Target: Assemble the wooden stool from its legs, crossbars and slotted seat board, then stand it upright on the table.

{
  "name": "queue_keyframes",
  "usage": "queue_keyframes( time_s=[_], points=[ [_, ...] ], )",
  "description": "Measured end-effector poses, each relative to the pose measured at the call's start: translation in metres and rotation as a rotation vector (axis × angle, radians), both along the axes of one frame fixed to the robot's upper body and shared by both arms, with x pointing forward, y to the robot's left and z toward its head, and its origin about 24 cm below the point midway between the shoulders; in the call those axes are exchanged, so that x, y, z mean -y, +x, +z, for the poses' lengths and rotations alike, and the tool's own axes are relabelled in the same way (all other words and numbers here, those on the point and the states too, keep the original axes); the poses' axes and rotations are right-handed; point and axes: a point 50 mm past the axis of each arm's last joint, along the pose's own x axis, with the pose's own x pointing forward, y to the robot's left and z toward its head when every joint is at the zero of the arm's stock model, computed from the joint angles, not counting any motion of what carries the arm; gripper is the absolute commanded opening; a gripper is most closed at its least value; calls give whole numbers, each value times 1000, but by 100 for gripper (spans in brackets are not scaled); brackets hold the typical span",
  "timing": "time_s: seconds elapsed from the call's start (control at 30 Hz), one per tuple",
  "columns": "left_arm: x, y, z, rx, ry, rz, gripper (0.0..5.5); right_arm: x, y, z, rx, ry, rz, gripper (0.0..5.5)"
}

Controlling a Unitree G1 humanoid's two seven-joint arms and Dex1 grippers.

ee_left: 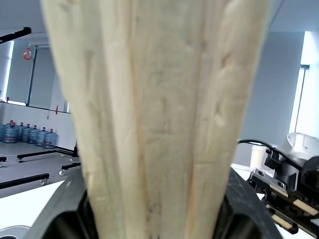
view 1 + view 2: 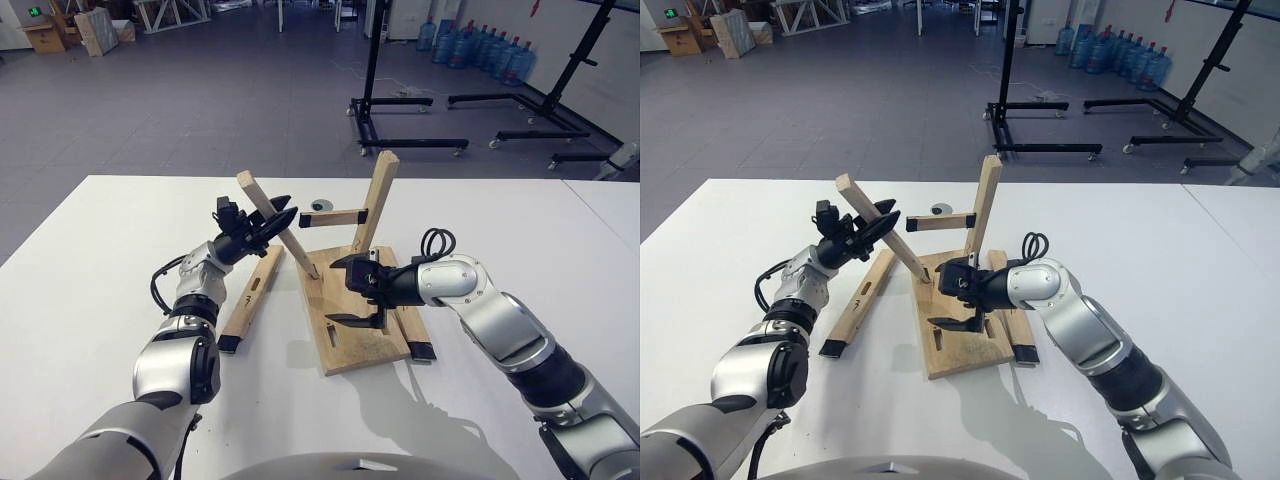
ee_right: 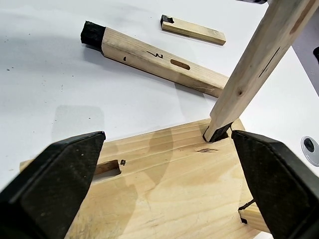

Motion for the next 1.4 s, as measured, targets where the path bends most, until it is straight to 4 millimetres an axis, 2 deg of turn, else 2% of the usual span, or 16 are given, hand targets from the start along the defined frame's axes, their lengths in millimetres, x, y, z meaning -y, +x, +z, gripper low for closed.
queue_keyframes(
  time_s=[0.2,0.57,0.9,1.4],
  points=[
    [0,5,13,16,-19,-23,201,-1,0,0,-1,2,2,468],
    [9,2,3,-24,33,-87,201,-3,-2,0,2,4,3,468],
    [3,3,5,-5,42,-61,201,-4,-3,-1,-4,4,10,468],
    [10,1,1,24,88,-61,201,-7,-5,-2,-17,6,25,468]
  ],
)
